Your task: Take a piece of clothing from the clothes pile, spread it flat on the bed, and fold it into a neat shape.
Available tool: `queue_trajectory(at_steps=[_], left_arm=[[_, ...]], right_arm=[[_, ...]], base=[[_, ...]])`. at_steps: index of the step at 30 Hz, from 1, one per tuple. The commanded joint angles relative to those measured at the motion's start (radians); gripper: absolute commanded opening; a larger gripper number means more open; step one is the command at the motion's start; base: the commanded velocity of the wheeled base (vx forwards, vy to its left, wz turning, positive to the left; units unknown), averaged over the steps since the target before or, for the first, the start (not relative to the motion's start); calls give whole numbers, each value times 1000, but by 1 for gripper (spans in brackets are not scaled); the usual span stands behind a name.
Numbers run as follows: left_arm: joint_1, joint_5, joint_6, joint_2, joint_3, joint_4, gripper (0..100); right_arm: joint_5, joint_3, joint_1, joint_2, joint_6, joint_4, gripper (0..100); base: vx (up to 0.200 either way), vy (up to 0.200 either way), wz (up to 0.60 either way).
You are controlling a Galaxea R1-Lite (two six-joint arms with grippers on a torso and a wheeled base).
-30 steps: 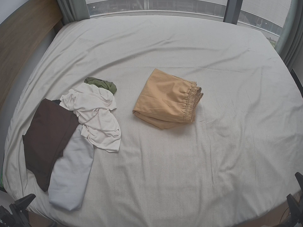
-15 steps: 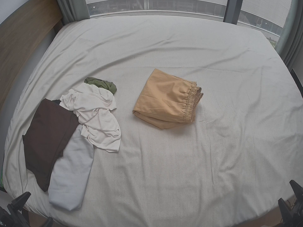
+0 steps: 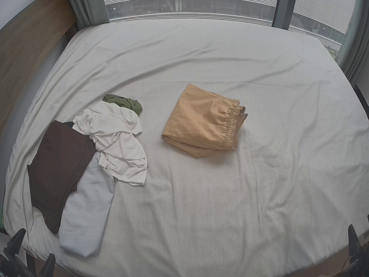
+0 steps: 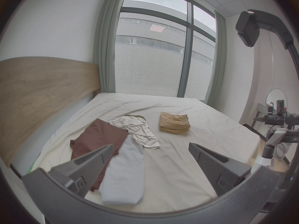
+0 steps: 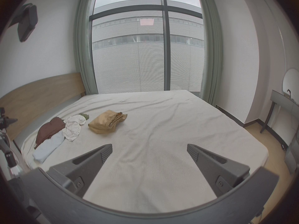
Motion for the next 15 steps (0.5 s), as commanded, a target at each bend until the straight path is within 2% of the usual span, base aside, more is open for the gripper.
queue_trajectory(at_steps=[1,5,9,10,11,15], left_arm=[[10,11,8,-27,18,-2,100],[9,29,15,-27,18,-2,100],[9,183,19,-27,16,3,100],[9,183,19,-27,16,3,100],[10,235,38,-27,18,7,100],[7,221,28,-27,18,47,100]], right_arm=[[9,18,0,-11,-7,8,100],[8,18,2,-11,-6,8,100],[8,18,2,-11,-6,8,100],[8,18,2,-11,-6,8,100],[8,18,2,-11,-6,8,100],[9,18,2,-11,-7,8,100]], base=[[0,0,0],[0,0,0],[0,0,0],[0,0,0],[0,0,0],[0,0,0]])
